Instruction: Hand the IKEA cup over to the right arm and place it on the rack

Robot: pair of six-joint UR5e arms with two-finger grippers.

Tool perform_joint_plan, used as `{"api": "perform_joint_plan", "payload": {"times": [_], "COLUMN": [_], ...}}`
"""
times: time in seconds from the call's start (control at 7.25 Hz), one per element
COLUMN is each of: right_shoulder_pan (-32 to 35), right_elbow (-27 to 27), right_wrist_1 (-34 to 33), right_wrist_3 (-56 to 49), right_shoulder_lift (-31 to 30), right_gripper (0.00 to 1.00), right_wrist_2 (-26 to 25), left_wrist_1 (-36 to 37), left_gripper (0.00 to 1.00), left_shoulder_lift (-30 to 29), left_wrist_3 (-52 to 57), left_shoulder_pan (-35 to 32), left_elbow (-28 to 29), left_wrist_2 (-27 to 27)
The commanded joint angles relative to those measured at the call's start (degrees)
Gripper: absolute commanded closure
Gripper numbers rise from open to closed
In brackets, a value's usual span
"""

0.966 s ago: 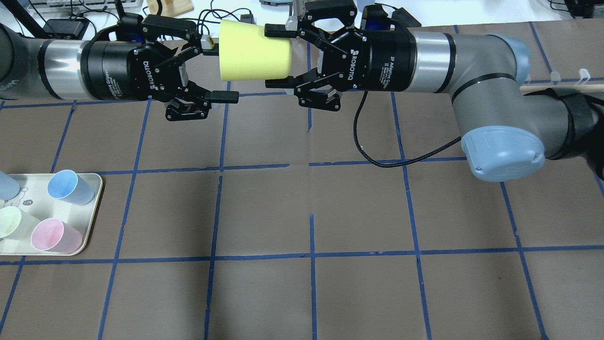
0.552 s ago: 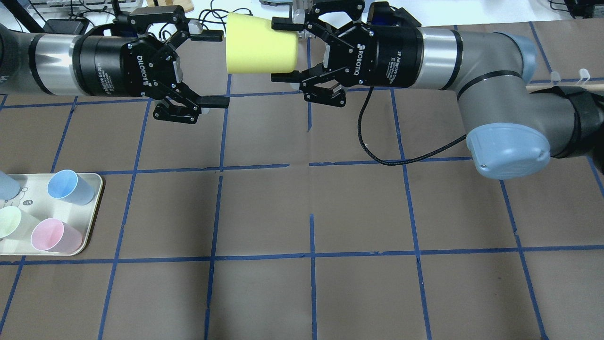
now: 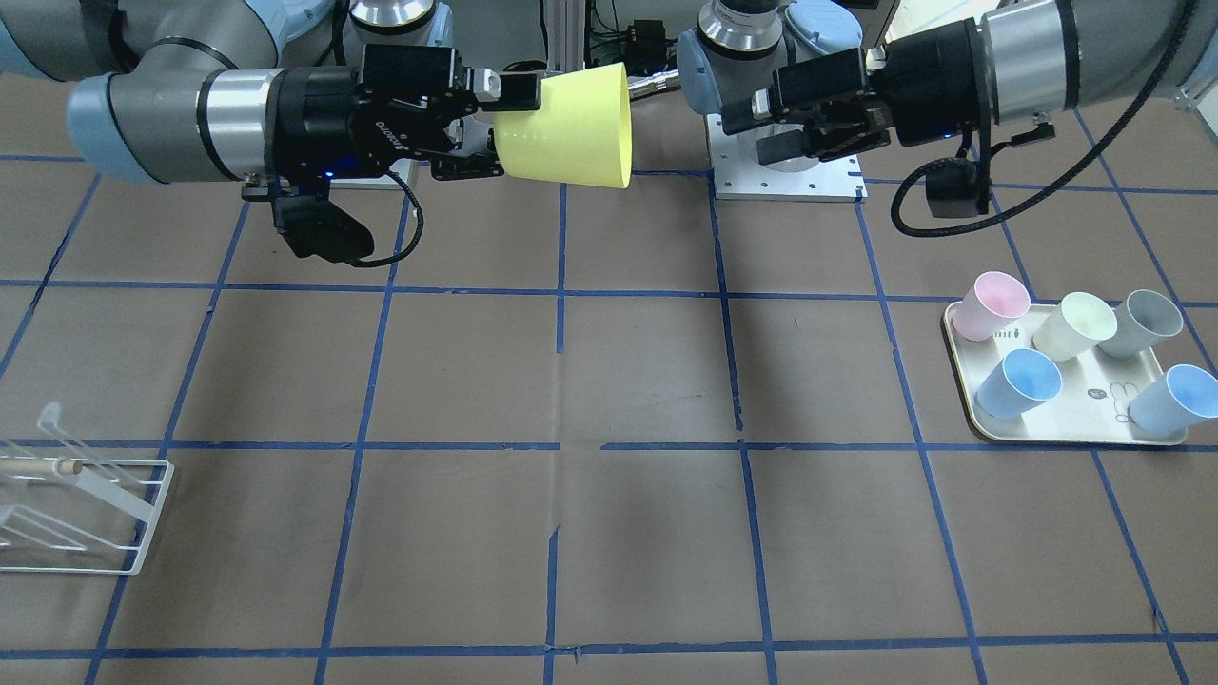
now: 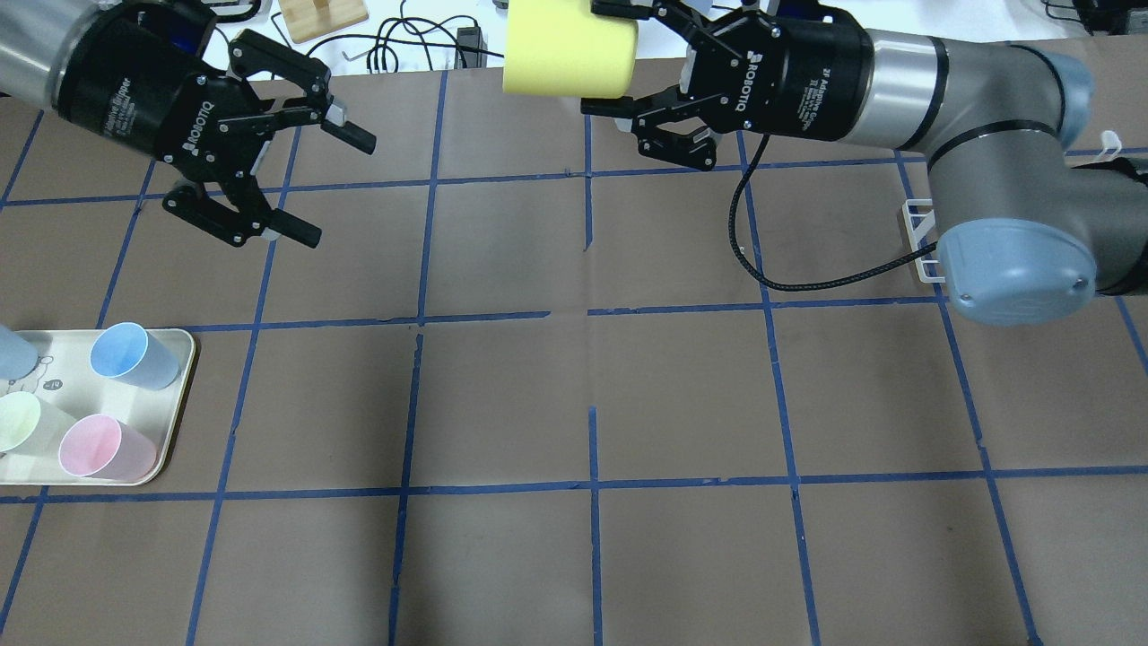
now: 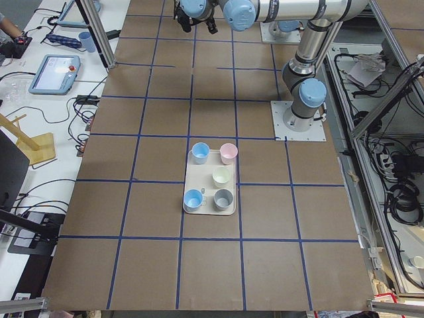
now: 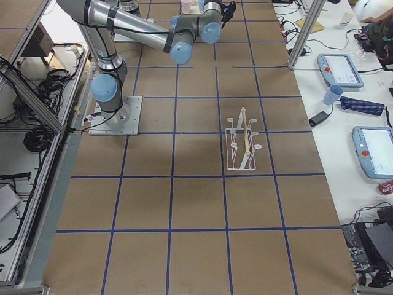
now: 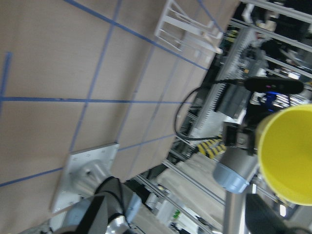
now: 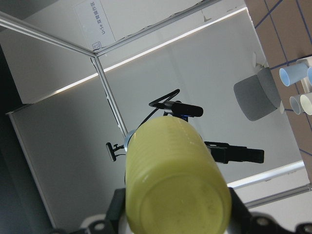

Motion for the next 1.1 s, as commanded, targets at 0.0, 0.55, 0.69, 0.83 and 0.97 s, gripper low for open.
{"api": "perform_joint_plan", "payload": {"times": [0.0, 0.55, 0.69, 0.83, 0.97], "right_shoulder_pan": [-1.8, -1.8, -1.8, -1.8, -1.7], "right_elbow": [0.0, -0.1, -0.2, -0.2, -0.4], "right_wrist_1": [-3.0, -2.2, -2.1, -1.9, 1.0], "right_wrist_3": [0.5, 0.4, -0.5, -2.4, -7.5], "right_shoulder_lift": [-0.6, -4.0, -4.4, -5.1, -5.4], "right_gripper": [0.59, 0.59, 0.59, 0.59, 0.6], "right_wrist_2": [-9.8, -43.8, -52.5, -61.1, -67.8], "left_wrist_1": [14.9, 38.5, 43.0, 42.7, 39.7], "left_gripper": [0.0, 0.01, 0.0, 0.0, 0.0], "left_shoulder_lift": [-0.2, -1.3, -0.4, -0.1, 0.4], "left_wrist_3": [-4.0, -7.4, -2.2, -1.3, -1.5], "left_shoulder_pan": [-2.9, -15.4, -15.9, -16.0, -15.9], "left_elbow": [-0.4, -8.8, -10.2, -9.6, -9.2], "left_wrist_2": [20.6, 34.8, 34.2, 34.7, 34.5]}}
